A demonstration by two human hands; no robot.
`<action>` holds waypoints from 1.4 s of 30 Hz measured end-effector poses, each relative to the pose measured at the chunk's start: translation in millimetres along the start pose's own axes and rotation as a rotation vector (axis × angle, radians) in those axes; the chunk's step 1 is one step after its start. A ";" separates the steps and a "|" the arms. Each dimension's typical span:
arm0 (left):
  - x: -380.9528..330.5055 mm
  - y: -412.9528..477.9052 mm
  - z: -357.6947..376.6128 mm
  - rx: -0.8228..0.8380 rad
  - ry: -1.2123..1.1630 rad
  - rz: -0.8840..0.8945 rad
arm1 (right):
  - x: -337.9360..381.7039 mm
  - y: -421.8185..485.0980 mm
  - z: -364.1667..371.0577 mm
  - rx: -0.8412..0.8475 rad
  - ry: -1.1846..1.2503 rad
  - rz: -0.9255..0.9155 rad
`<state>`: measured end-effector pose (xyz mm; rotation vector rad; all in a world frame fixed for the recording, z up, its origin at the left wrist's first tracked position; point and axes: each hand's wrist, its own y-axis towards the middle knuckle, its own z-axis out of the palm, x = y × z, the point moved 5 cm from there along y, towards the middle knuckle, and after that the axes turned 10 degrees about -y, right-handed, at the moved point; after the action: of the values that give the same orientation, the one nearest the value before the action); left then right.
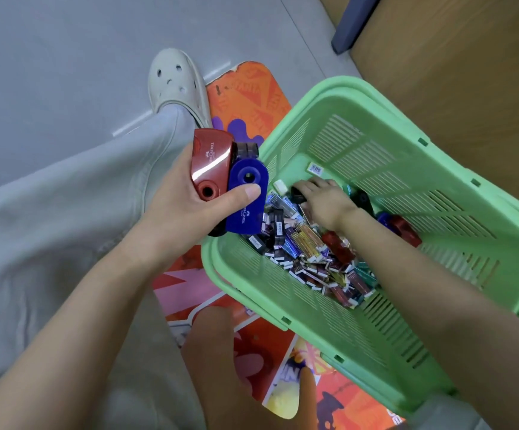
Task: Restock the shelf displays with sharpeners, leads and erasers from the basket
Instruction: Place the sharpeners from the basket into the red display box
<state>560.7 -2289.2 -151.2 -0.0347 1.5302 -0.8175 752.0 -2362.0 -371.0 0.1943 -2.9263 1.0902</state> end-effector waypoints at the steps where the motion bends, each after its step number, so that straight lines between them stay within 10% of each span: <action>1: -1.0 0.1 1.3 0.002 -0.002 0.008 | -3.5 -10.4 7.6 -0.002 0.009 -0.007; 28: 5.8 1.4 -4.0 -0.039 0.001 0.032 | -44.3 -13.3 21.4 -0.104 0.323 0.359; 42: 5.4 -14.1 0.2 -0.009 -0.030 0.044 | -1.9 -69.3 -15.6 -0.188 0.741 0.147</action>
<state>553.7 -2302.3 -148.7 -0.0202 1.5011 -0.7720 761.8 -2403.5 -314.2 -0.3567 -2.3583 0.6810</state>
